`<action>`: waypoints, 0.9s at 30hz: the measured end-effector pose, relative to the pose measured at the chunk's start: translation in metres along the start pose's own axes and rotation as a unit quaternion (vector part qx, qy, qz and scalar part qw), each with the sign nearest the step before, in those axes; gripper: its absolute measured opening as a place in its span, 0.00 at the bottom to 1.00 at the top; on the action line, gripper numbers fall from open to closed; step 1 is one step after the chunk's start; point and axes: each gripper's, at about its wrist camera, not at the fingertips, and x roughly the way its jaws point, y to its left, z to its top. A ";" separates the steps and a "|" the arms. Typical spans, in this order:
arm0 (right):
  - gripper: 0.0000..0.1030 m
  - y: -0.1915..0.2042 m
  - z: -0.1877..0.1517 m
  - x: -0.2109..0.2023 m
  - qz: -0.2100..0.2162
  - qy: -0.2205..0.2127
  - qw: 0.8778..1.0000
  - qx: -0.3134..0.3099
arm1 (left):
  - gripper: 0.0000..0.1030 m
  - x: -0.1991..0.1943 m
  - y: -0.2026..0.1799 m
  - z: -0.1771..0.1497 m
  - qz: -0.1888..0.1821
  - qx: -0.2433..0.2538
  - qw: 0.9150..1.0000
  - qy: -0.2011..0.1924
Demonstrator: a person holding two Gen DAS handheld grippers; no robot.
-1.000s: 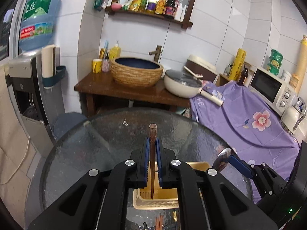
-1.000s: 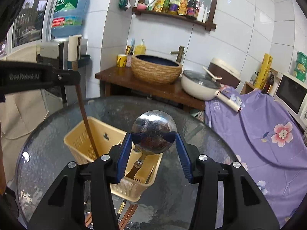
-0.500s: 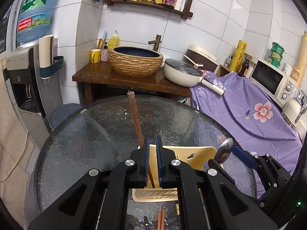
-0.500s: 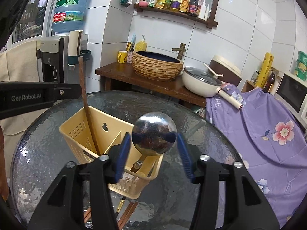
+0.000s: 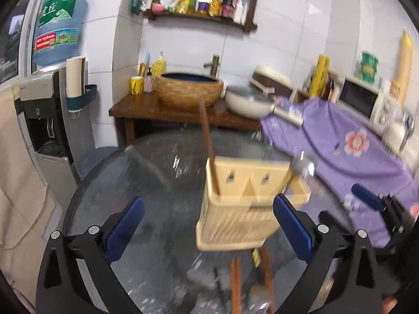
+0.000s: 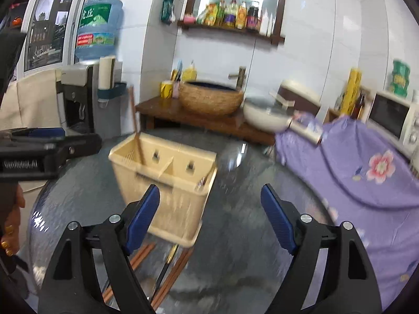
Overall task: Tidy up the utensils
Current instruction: 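Open the left tool to release the chopstick while the right tool drops the ladle into the basket, then grasp a black chopstick with the left tool while the right tool grasps a wooden chopstick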
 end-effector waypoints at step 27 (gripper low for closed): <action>0.47 0.014 -0.113 0.080 0.054 0.218 0.970 0.095 | 0.43 0.085 -0.004 -0.118 0.006 0.033 0.984 0.178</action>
